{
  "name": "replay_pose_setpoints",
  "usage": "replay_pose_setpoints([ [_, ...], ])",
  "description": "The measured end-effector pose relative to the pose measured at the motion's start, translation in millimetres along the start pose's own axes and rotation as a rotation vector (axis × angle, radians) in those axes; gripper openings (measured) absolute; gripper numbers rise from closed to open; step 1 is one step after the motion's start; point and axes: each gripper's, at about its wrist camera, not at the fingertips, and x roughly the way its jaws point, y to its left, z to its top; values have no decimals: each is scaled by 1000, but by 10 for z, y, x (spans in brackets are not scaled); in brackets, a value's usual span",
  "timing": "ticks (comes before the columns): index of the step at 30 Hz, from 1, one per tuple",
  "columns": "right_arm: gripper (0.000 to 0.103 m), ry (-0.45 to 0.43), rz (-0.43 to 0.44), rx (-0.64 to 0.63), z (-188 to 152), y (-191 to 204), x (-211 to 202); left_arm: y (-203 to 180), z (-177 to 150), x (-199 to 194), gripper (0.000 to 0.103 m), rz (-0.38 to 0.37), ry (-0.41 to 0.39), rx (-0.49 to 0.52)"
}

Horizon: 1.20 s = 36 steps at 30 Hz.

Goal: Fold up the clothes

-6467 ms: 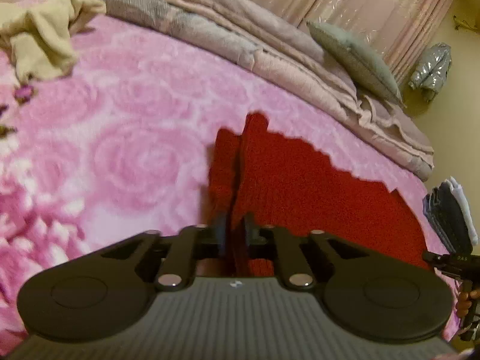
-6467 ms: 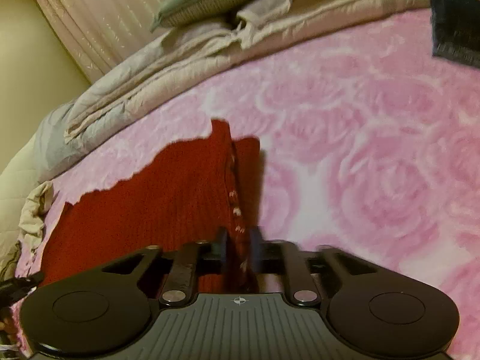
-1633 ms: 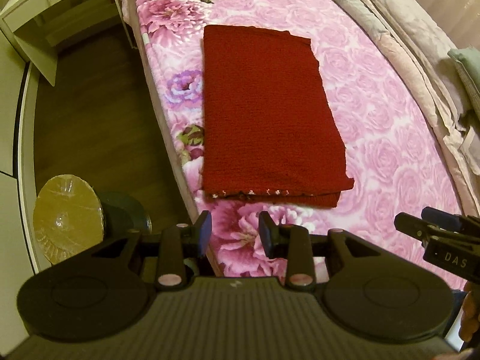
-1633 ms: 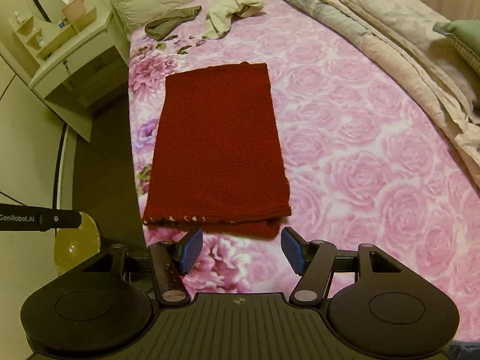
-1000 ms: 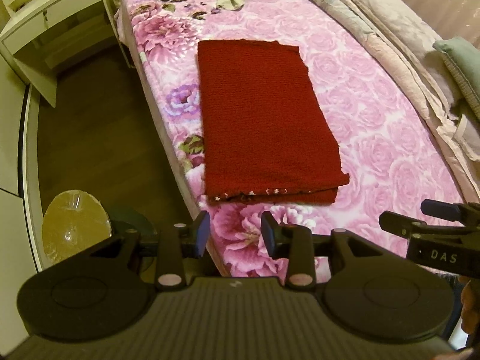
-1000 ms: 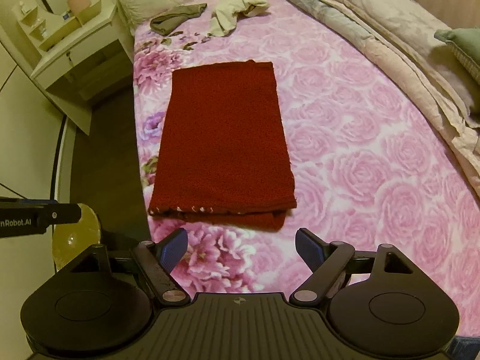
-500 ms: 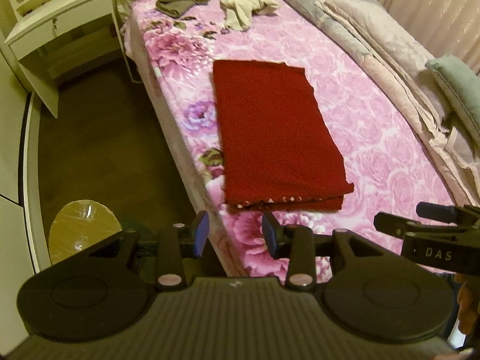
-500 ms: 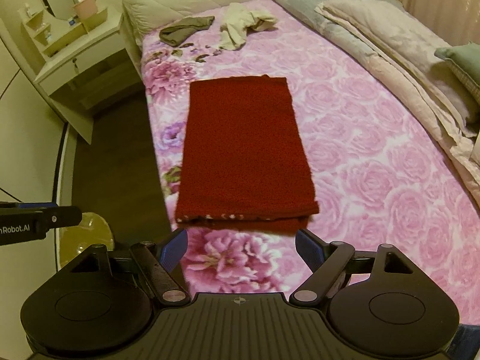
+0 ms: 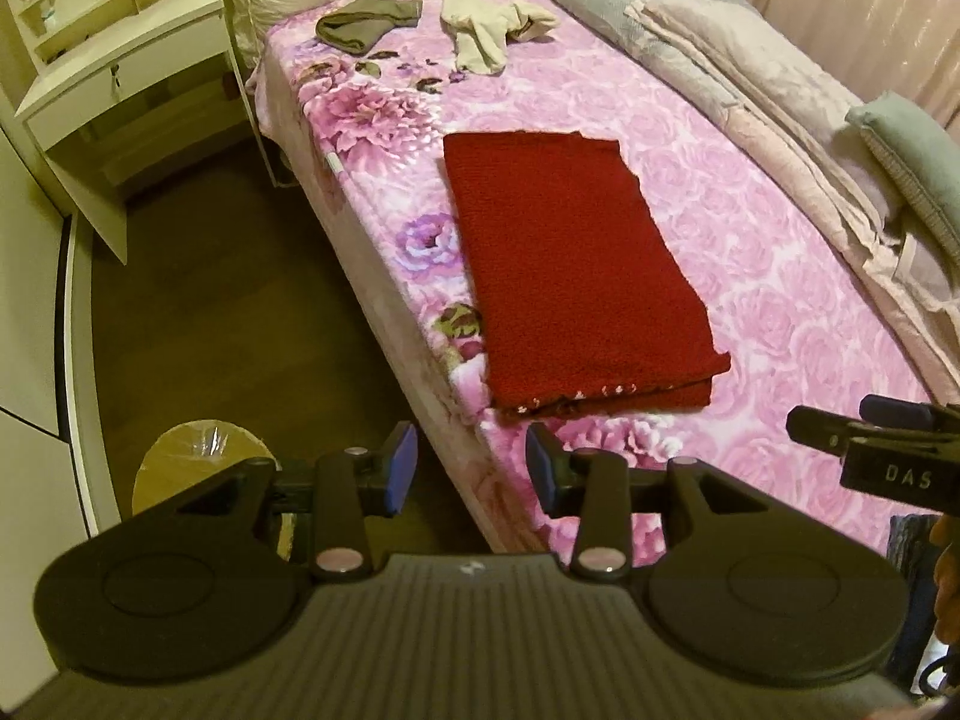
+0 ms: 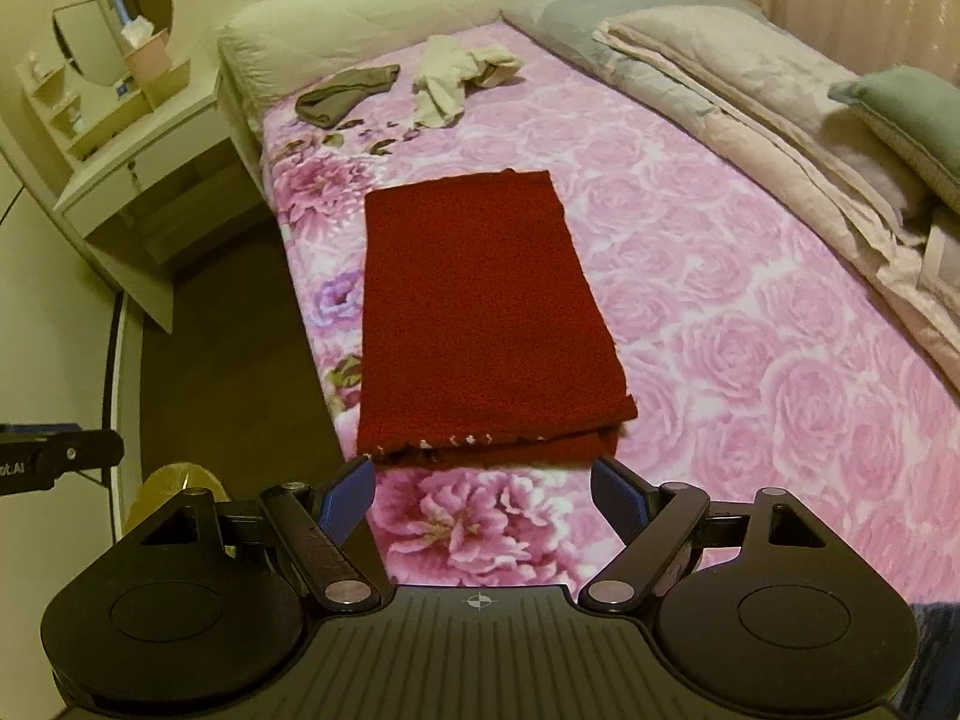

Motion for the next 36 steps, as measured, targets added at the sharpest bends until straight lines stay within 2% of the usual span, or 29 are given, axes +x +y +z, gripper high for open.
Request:
replay_pose_setpoints([
  [11, 82, 50, 25, -47, 319, -440, 288, -427, 244, 469, 37, -18, 62, -39],
  [17, 82, 72, 79, -29, 453, -977, 566, -496, 222, 895, 39, -88, 85, -119],
  [22, 82, 115, 180, 89, 460, -1524, 1004, -298, 117, 1443, 40, -142, 114, -160],
  [30, 82, 175, 374, 408, 396, -2188, 1966, 234, 147, 2415, 39, -272, 107, -352],
  [33, 82, 168, 415, 481, 382, -2341, 2300, 379, 146, 2813, 38, -309, 77, -416],
  [36, 82, 165, 459, 500, 392, -2451, 2564, 489, 129, 3086, 37, -337, 13, -460],
])
